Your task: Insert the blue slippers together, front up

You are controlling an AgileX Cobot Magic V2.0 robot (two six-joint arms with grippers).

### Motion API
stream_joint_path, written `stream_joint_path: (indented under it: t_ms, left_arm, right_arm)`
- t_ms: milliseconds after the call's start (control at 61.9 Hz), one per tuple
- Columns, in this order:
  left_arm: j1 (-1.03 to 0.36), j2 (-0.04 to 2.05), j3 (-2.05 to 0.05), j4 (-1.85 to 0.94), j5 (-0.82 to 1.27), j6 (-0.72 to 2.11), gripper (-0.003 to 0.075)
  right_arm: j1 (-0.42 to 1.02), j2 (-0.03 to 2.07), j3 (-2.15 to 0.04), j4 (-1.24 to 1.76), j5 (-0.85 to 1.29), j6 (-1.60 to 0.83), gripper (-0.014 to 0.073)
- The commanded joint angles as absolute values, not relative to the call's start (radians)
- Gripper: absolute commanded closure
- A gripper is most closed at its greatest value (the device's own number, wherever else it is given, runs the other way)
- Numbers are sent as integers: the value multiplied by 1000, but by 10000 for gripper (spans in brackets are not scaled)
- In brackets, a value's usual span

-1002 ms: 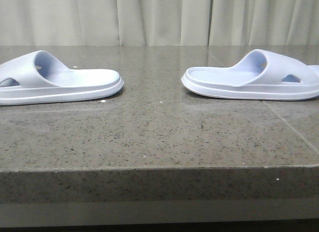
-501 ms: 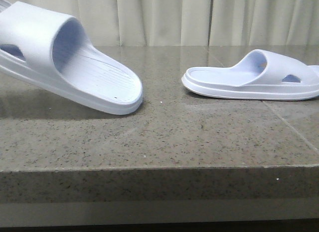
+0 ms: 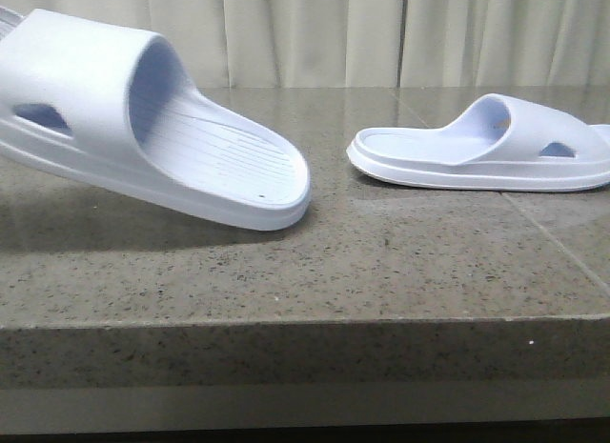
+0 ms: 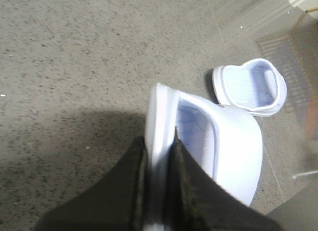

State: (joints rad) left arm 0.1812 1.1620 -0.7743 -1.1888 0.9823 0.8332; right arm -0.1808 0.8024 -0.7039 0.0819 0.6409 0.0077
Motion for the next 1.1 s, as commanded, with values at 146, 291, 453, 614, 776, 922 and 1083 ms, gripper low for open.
stream_joint_path:
  t_ms: [146, 291, 453, 614, 776, 922, 1083]
  left_arm:
    - [110, 1173, -798, -1267, 956, 836, 741]
    - [108, 1180, -798, -1266, 952, 836, 741]
    - [108, 1180, -798, -1266, 952, 836, 741]
    - [108, 1180, -798, -1266, 952, 836, 741]
    - [108, 1180, -798, -1266, 952, 836, 741]
    - [108, 1180, -798, -1266, 952, 836, 741]
    - [108, 1180, -798, -1266, 952, 836, 741]
  right_arm:
    - [-342, 1061, -862, 267, 644, -107, 140]
    - [-391, 1207, -949, 550, 734, -357, 140]
    - [-402, 1347, -1015, 812, 808, -584, 141]
    - [-402, 1464, -1060, 906, 824, -653, 229]
    - [-402, 1559, -1104, 913, 841, -667, 265]
    - [-402, 1632, -1137, 961, 893, -713, 265]
    - [-402, 1692, -1152, 1027, 932, -766, 265]
